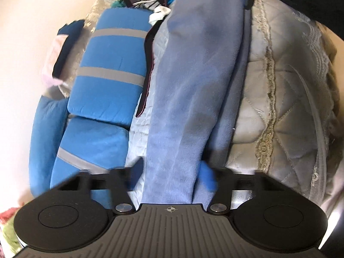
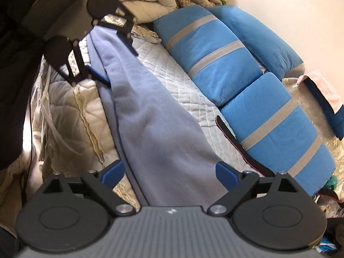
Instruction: Fold clothes
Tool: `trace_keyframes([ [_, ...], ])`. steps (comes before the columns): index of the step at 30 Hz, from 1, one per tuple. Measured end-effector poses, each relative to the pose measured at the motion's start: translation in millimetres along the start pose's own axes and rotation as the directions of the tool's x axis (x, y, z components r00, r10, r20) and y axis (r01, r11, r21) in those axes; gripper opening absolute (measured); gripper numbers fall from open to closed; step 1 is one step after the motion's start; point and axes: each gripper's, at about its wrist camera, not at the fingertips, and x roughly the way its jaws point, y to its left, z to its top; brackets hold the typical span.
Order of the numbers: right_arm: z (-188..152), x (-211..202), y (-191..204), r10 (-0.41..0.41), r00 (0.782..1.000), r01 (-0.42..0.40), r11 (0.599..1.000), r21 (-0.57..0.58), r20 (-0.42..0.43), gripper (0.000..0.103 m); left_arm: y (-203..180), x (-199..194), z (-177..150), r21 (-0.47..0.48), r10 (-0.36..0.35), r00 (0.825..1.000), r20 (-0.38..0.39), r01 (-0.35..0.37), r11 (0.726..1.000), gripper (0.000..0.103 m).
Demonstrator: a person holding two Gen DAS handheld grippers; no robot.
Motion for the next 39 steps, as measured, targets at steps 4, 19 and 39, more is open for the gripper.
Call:
trace_keyframes([
  [4, 5, 0, 5, 0.015, 1.000, -0.015, 1.000, 0.017, 0.002, 0.099, 2, -7, 0, 0.005, -0.015, 1.000, 0.003, 0.015, 1.000, 0.005],
  [19, 24, 10, 16, 0.051, 0.998, -0.050, 0.998, -0.025, 0.024, 0.101, -7, -6, -9, 0.031, -0.155, 0.985, -0.073, 0.157, 0.987, 0.004],
  [39, 41, 9, 28, 0.089, 0.994, -0.088, 0.996, -0.022, 0.067, 0.103, 53, -24, -109, -0.130, -0.009, 0.971, -0.239, -0.023, 0.991, 0.054],
])
